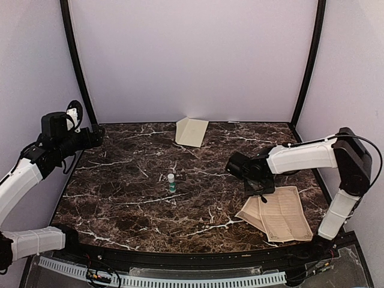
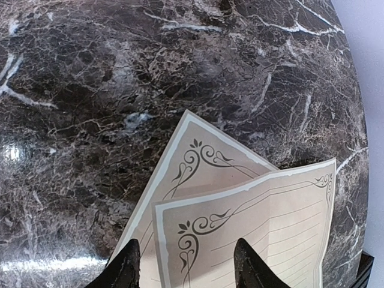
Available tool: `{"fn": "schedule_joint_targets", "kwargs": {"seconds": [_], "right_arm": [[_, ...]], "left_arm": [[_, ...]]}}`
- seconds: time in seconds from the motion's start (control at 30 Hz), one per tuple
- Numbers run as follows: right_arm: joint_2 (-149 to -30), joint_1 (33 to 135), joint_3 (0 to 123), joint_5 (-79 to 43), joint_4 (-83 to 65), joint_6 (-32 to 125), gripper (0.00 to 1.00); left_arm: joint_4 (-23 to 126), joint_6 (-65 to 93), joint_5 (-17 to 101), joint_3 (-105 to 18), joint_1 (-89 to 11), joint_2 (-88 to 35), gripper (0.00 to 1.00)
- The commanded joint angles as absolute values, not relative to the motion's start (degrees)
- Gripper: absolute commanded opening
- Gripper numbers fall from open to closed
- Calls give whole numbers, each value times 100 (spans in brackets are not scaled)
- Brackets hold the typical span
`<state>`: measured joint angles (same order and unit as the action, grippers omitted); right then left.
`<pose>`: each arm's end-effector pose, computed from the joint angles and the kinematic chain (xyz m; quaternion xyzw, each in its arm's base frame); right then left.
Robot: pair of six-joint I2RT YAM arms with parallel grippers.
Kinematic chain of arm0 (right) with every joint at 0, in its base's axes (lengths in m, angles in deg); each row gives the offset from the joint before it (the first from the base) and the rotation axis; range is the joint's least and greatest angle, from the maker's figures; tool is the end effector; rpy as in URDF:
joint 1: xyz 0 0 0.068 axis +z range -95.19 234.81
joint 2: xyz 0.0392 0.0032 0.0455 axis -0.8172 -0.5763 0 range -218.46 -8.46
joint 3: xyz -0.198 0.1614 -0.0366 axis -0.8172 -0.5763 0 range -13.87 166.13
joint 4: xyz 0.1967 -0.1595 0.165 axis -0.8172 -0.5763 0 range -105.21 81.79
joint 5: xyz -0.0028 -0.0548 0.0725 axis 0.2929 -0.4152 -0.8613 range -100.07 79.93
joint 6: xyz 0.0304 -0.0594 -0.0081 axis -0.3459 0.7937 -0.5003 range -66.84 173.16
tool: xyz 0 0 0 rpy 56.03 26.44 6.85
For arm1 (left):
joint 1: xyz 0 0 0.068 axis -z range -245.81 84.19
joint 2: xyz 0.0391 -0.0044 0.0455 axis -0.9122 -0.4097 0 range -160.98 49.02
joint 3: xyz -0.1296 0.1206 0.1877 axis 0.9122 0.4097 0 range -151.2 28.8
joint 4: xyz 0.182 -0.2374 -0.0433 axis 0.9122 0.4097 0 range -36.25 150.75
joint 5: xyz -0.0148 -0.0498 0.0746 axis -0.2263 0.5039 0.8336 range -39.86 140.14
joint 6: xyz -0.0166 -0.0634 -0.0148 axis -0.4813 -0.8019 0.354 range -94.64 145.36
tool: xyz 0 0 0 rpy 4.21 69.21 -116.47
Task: Place the letter into the envelope and seal it
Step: Pick up the letter from the center of the board.
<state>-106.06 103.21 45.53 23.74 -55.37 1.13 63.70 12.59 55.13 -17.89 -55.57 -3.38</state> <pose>0.2387 0.2240 0.1109 0.0421 0.9552 -0.1561 0.2480 0.2799 -0.0459 0.3070 -0.0439 0.7953 -0.0864 0.5984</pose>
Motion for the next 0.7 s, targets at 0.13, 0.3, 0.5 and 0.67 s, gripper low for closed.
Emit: {"fn": "schedule_joint_targets", "kwargs": {"seconds": [0.13, 0.3, 0.5, 0.67], "right_arm": [[-11320, 10508, 4962, 3008, -6076, -319, 43], [-11474, 10508, 5015, 3148, -6164, -409, 40], [-11539, 10508, 5072, 3293, -6242, -496, 24], [-11508, 10508, 5177, 3418, -6416, -584, 0]], "left_arm": [[6313, 1191, 5471, -1751, -5562, -275, 99], [6311, 1187, 5475, -1743, -5562, -272, 99], [6314, 1176, 5463, -1747, -5557, -335, 99], [6310, 1166, 5416, -1752, -5562, -411, 99]]}}
